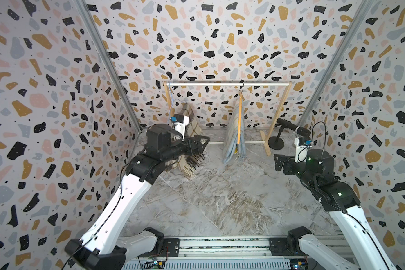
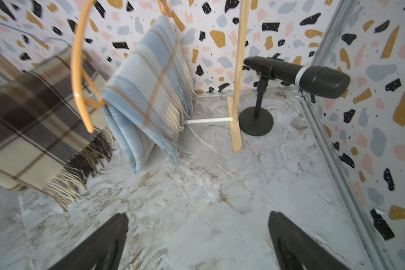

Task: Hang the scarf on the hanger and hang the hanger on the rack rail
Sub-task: Reset both arms

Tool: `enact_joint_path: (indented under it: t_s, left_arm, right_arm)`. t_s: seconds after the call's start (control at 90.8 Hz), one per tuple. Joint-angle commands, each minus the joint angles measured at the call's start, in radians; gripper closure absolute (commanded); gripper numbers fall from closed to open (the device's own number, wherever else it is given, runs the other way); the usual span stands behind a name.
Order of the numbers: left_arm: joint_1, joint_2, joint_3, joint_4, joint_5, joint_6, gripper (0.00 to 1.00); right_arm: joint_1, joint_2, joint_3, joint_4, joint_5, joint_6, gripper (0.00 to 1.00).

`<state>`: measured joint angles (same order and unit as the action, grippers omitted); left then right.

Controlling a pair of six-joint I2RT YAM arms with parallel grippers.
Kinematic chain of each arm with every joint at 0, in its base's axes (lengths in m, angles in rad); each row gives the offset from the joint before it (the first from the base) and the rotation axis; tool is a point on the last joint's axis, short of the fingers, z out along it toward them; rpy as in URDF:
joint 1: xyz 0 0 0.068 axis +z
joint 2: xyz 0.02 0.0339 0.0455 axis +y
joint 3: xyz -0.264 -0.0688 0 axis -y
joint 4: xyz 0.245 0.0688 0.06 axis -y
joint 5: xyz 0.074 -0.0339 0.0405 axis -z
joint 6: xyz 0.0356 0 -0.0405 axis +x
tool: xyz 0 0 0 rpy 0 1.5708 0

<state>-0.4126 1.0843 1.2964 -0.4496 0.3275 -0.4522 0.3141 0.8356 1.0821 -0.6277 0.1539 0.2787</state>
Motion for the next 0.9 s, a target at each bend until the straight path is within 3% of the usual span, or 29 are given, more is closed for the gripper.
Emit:
enact_joint_path:
  t_s: [0.0,0.132,0.297,0.595,0.892]
  left_arm:
    - [0.01,-0.16,-0.144,-0.011,-0.217,0.09,0.04]
    - [0.013,-0.363,-0.317,-0.046,-0.432,0.104,0.0]
    - [0.015,-0.509,-0.449,-0.13,-0.592,0.108,0.0]
    - [0.016,-0.526,-0.552,-0.115,-0.664,0.116,0.0]
    - [0.024,-0.486,-0.588,-0.054,-0.745,0.168,0.0]
  right_arm:
    - [-0.003,0.013,-0.058,0.015,0.123,-0.033,0.0]
    - [-0.003,-0.002,-0.205,0.143,0.225,-0.022,0.0]
    - [-0.004,-0.013,-0.398,0.36,0.3,-0.026,0.0]
    - [-0.012,0.114,-0.597,0.688,0.454,-0.127,0.01]
    - [-0.121,0.328,-0.696,1.02,0.398,-0.149,0.01]
